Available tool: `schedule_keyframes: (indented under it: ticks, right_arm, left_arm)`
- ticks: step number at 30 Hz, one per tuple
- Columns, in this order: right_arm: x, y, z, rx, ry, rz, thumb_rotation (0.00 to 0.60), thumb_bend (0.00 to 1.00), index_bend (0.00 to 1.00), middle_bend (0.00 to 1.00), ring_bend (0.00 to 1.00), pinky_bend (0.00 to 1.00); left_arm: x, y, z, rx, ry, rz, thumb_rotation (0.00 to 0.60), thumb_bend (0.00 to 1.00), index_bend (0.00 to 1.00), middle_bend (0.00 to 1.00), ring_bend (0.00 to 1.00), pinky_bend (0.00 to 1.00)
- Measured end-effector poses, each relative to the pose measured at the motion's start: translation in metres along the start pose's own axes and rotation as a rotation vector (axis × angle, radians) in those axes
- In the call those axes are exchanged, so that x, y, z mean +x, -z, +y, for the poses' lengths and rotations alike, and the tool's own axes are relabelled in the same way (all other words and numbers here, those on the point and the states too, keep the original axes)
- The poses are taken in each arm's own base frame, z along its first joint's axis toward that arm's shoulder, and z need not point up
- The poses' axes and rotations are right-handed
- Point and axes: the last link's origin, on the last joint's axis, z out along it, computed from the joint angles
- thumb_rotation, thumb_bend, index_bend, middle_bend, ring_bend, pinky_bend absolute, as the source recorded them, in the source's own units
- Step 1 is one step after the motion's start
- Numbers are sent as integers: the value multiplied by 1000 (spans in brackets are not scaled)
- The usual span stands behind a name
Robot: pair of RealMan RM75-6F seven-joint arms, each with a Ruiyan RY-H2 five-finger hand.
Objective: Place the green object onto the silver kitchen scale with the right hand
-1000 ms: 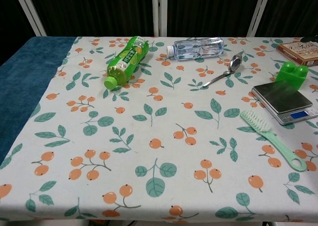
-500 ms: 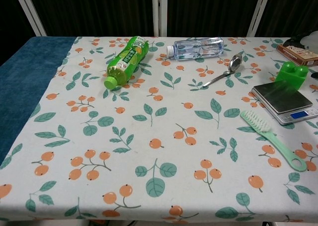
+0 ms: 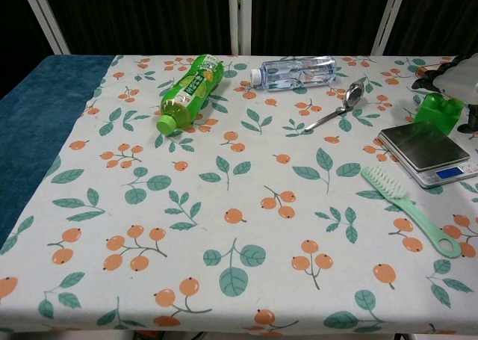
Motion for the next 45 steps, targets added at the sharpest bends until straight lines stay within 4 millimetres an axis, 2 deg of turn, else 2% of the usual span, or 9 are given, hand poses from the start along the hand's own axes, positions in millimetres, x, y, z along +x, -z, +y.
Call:
schedule_keyframes:
  ticks: [12, 14, 18, 20, 26, 32, 39, 45]
  right_arm:
    - [-1, -9, -8, 19, -10, -12, 600, 205, 4, 0, 0, 0]
    - [-1, -9, -8, 20, -16, -10, 600, 207, 65, 0, 0, 0]
    - [-1, -9, -8, 19, -20, 5, 600, 207, 342, 0, 0, 0]
    - [-2, -9, -7, 17, -25, 12, 600, 212, 439, 0, 0, 0]
    - [-5, -9, -6, 15, -42, 17, 600, 229, 545, 100, 0, 0]
    - [0, -7, 0, 7, -70, 52, 600, 233, 631, 80, 0, 0]
    - [22, 10, 11, 9, -107, 139, 600, 234, 647, 68, 0, 0]
    - [37, 43, 6, 67, -100, 207, 600, 233, 657, 54, 0, 0]
  left_arm:
    - [1, -1, -1, 5, 4, -4, 600, 53, 26, 27, 0, 0]
    - [1, -1, -1, 5, 3, -4, 600, 53, 26, 27, 0, 0]
    - [0, -2, -1, 5, 2, -6, 600, 52, 26, 26, 0, 0]
    - [0, -2, -1, 4, 2, -6, 600, 53, 26, 27, 0, 0]
    - [1, -2, -1, 4, 1, -4, 600, 52, 26, 27, 0, 0]
    - [1, -2, -2, 4, 2, -3, 600, 53, 26, 27, 0, 0]
    - [1, -3, 0, -3, 7, 3, 600, 53, 26, 26, 0, 0]
    - [1, -3, 1, -12, 11, 7, 600, 52, 26, 27, 0, 0]
